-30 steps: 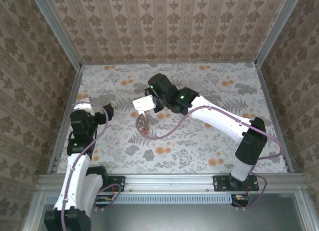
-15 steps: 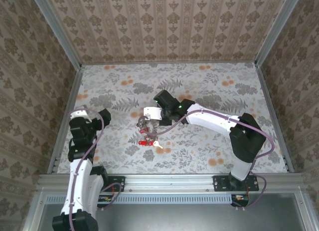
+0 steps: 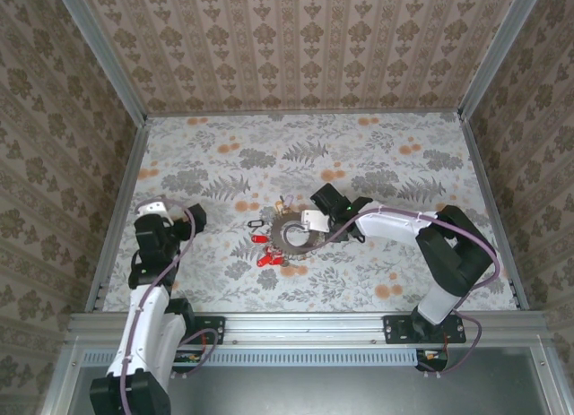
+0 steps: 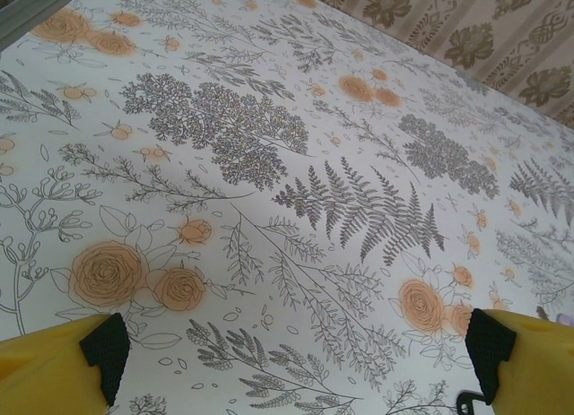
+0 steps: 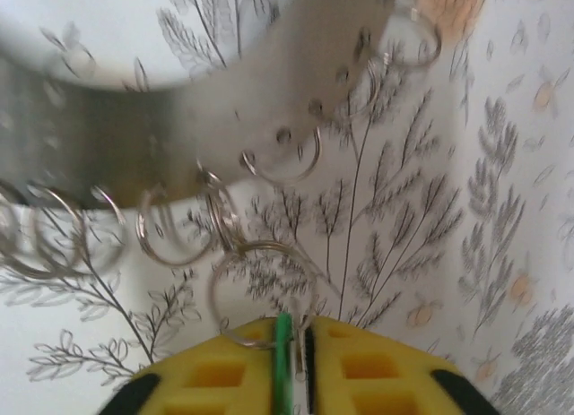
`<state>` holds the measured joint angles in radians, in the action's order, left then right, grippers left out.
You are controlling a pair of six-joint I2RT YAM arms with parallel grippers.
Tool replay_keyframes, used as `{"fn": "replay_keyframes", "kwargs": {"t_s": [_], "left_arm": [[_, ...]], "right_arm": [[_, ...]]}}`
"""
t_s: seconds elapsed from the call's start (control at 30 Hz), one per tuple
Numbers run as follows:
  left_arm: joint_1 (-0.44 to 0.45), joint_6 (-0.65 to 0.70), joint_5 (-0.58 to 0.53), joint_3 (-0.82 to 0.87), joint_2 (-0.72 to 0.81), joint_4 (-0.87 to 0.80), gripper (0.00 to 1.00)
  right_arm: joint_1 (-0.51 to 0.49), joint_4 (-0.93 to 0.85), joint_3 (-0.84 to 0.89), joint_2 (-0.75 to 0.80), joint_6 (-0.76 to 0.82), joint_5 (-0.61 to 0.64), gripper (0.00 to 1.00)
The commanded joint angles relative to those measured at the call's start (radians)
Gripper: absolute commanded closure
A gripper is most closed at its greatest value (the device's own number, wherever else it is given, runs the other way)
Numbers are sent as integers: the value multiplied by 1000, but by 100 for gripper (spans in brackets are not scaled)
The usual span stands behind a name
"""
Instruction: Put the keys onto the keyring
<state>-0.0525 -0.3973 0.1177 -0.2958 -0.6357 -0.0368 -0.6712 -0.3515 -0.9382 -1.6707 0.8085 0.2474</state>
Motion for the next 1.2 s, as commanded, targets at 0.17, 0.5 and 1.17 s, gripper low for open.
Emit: {"fn": "replay_keyframes", "kwargs": {"t_s": [0.17,0.5,1.17], "left_arm": [[133,201,-157,-88,-16,-94,0],[259,346,-306,-345,-118,-317,0],[262,549,-241,-47,-504,461,0]], "right_arm": [[69,-113,57,121,-22,53,68],[267,184,172,755,-340,-312,0],[530,1133,784,721,-663,-203,0]]}}
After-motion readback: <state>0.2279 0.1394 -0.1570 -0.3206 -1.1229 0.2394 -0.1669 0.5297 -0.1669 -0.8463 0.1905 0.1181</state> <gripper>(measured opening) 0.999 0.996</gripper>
